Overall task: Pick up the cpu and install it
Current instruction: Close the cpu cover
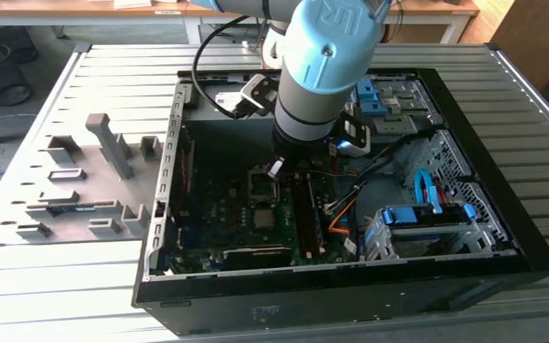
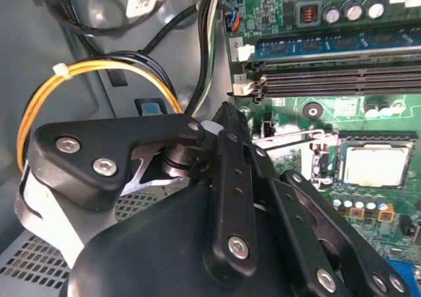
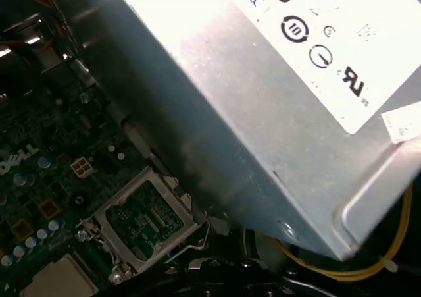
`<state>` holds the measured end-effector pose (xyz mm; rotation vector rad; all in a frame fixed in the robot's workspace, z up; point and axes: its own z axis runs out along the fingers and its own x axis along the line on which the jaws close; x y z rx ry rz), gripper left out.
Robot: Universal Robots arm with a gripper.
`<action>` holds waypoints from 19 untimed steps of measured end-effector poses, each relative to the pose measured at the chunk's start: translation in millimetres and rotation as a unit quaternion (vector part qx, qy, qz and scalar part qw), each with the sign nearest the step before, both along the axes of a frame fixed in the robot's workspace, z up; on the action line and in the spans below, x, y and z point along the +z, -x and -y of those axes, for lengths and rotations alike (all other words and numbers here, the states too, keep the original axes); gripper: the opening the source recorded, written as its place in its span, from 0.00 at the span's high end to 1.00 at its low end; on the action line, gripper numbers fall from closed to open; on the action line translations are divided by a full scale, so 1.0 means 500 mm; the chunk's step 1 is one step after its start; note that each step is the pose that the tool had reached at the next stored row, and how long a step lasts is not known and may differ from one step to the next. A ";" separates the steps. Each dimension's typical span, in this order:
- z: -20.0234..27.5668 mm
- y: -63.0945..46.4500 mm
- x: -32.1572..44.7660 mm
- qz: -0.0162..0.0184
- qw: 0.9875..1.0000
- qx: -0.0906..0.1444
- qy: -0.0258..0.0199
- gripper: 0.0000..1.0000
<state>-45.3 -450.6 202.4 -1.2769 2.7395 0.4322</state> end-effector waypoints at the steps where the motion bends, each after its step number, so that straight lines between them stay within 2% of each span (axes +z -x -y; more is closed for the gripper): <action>1: -0.0006 0.001 -0.002 0.000 1.000 0.000 -0.001 0.90; 10: -0.0048 0.006 -0.018 0.000 1.000 -0.001 -0.003 0.90; 19: -0.0046 0.020 -0.019 0.002 1.000 -0.001 -0.002 0.90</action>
